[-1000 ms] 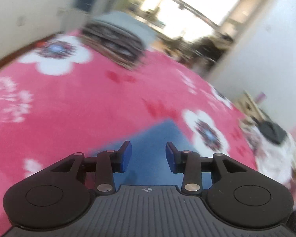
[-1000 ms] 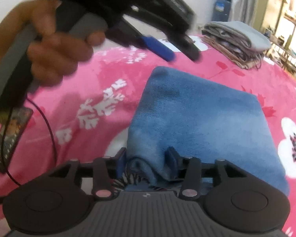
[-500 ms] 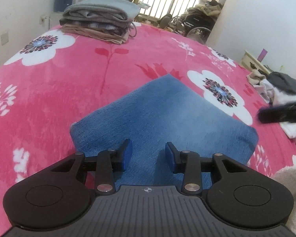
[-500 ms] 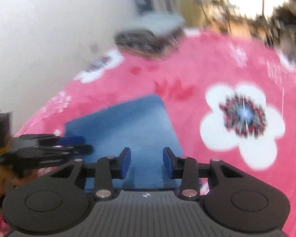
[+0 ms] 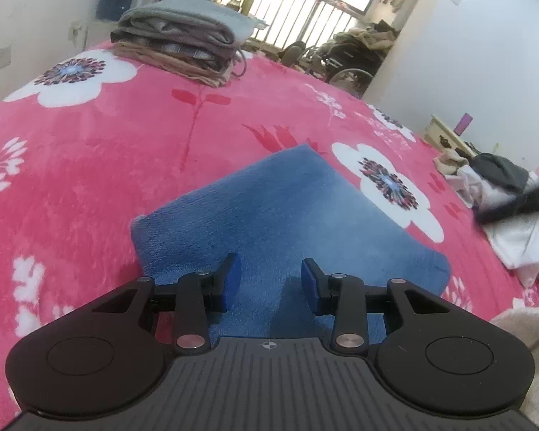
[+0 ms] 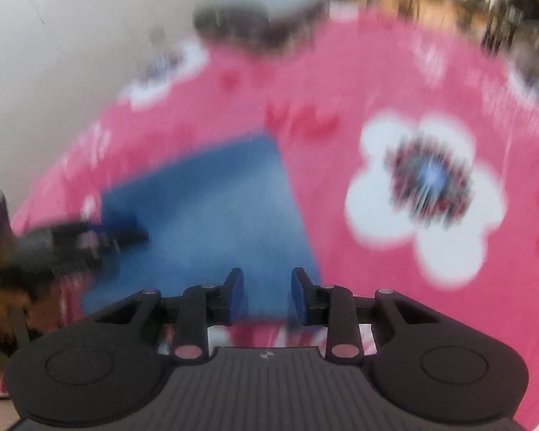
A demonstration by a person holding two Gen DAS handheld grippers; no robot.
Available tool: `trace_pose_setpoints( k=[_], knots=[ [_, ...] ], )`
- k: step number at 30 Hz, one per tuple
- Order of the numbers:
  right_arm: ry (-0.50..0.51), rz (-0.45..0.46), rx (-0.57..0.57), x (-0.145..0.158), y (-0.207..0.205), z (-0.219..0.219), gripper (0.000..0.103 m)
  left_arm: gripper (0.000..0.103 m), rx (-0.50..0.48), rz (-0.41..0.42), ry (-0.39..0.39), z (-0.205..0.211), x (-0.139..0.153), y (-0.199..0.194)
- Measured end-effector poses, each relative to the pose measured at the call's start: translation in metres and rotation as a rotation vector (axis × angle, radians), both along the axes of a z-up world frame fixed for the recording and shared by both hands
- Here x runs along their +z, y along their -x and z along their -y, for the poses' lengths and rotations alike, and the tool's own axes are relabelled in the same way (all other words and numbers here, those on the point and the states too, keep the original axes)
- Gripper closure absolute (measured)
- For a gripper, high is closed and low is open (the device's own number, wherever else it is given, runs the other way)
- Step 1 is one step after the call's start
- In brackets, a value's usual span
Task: Fold clothes
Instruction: 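Move the right tool to the jeans corner and grasp it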
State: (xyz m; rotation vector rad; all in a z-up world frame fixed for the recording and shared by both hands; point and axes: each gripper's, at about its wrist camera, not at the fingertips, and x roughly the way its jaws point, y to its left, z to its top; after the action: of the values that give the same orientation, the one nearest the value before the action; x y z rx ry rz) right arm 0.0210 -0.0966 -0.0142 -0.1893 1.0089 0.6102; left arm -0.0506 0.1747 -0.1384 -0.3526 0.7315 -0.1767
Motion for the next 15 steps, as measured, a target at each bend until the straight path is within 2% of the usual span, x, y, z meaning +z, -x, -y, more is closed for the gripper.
trace_pose_setpoints(
  k=[2,5,8,10,13,15],
  knots=[
    [-0.043,0.124,0.01,0.017,-0.007,-0.011,0.071,0.064,-0.007,0.004,0.014,-0.002,-0.002,0.001],
    [-0.076,0.222,0.044,0.012,-0.017,-0.039,0.071,0.064,-0.017,0.006,0.033,-0.006,-0.003,0.0],
    [-0.088,0.208,0.115,-0.023,-0.032,-0.075,0.077,0.064,-0.027,0.004,0.046,-0.008,-0.005,0.0],
    [-0.083,0.178,0.133,-0.059,-0.051,-0.098,0.079,0.064,-0.032,0.004,0.048,-0.009,-0.005,0.0],
    [-0.05,0.09,0.092,-0.121,-0.087,-0.123,0.084,0.064,-0.029,0.002,0.053,-0.01,-0.007,-0.001],
    [-0.077,0.044,0.035,-0.143,-0.104,-0.127,0.085,0.064,-0.032,0.002,0.051,-0.011,-0.008,-0.002]
  ],
)
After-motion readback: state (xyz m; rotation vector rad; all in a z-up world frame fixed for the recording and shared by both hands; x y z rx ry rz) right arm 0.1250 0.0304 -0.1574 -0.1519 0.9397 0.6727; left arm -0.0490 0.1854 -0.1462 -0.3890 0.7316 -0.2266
